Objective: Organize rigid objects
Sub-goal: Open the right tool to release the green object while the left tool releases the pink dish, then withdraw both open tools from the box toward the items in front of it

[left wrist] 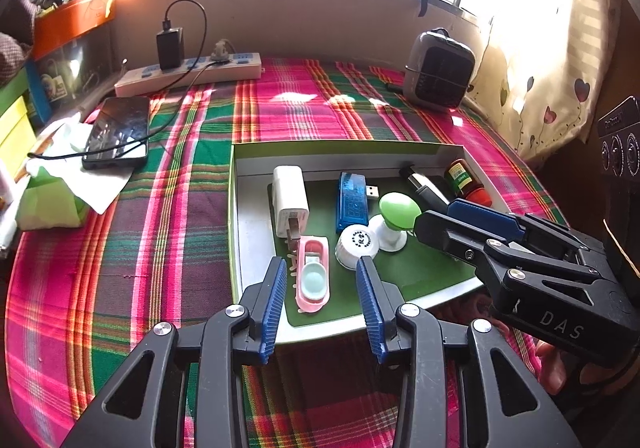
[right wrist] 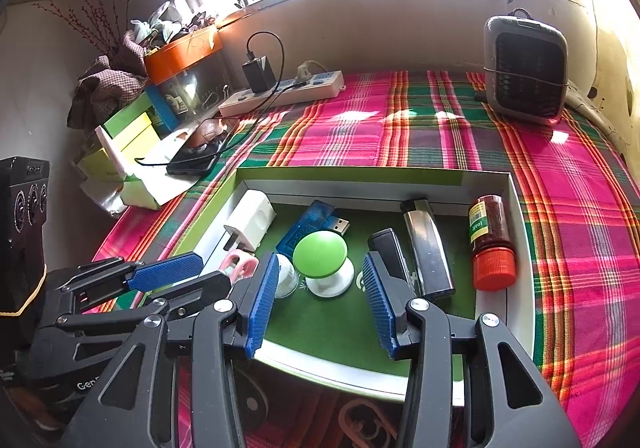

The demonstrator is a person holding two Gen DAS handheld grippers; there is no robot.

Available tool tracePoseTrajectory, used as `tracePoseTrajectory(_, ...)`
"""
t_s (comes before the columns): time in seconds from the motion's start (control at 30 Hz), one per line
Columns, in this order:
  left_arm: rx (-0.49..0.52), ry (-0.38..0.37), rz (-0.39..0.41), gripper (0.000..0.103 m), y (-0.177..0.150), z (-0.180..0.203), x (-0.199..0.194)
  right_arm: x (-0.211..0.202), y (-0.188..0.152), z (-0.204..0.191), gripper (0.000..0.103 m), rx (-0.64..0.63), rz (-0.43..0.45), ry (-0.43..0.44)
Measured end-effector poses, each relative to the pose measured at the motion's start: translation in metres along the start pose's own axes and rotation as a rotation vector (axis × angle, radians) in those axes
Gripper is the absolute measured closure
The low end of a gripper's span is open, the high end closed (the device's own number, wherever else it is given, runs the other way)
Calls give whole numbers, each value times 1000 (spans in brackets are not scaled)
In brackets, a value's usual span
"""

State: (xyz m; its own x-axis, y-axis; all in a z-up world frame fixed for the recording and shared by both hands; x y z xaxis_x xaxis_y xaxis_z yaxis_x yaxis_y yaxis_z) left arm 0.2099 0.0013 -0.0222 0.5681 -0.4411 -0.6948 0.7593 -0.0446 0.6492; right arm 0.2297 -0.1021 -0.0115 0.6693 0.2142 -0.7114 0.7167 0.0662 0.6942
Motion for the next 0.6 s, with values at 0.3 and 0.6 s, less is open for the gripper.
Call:
tracePoseTrajectory(0.3, 0, -6, 25, 67, -6, 7, -17, -19, -8, 0, 58, 2, 17, -5)
tracePoseTrajectory(0.6, -20, -14, 55, 67, -14, 7, -33, -41, -23, 12, 57, 4, 33, -26)
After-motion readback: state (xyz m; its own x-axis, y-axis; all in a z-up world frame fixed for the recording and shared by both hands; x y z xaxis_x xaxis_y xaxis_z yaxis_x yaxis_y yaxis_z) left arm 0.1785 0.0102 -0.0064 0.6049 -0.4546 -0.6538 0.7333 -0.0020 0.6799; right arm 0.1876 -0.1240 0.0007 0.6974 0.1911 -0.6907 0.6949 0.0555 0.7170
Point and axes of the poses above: each gripper's, at about its wrist camera, not at the fingertips, and x roughly the way its jaws point, z to its right, y to its top, the point moved 8 cm from there along x, roughly the way its jaws point, and after that the axes turned 13 degrees about -y, right-handed, at the moved point
